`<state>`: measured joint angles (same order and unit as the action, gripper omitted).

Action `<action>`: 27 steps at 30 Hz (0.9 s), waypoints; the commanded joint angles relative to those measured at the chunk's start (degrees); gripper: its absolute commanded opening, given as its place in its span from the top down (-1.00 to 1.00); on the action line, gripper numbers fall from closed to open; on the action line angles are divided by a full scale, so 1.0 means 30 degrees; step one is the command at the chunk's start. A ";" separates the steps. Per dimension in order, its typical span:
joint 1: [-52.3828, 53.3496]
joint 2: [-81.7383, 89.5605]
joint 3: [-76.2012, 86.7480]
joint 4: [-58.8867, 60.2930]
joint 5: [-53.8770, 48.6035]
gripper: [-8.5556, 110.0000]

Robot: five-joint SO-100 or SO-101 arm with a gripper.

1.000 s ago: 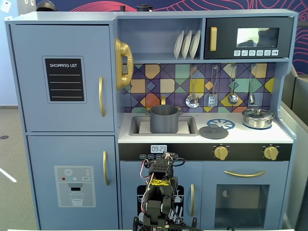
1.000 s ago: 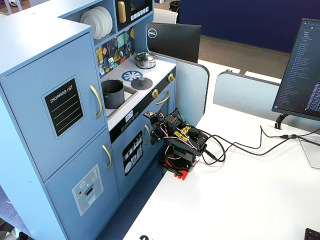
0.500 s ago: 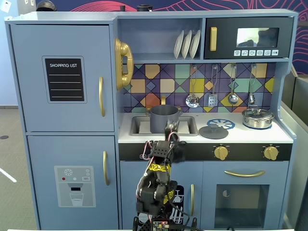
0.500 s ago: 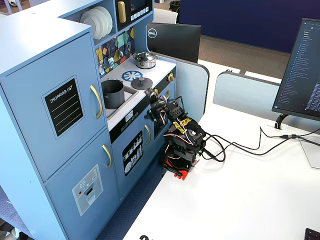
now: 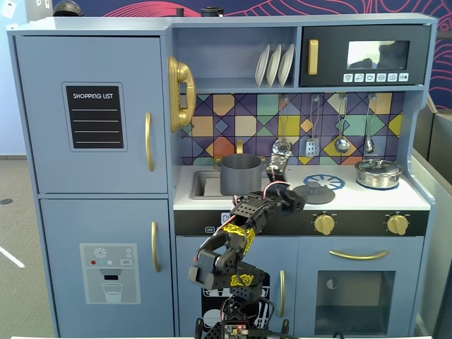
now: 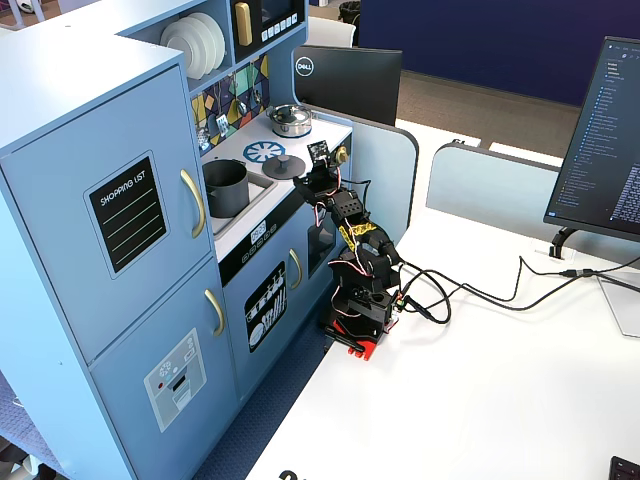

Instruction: Pick up the lid from the counter and put it on the gray recipient

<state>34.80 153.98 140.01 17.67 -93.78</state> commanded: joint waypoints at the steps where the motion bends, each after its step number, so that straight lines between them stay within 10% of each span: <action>1: 0.0615 -0.1494 -0.0586 -0.3662 0.0439 0.53; 27: 0.0469 -1.0811 -0.4775 -0.8174 0.0322 0.43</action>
<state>36.30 123.93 132.19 -4.83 -92.37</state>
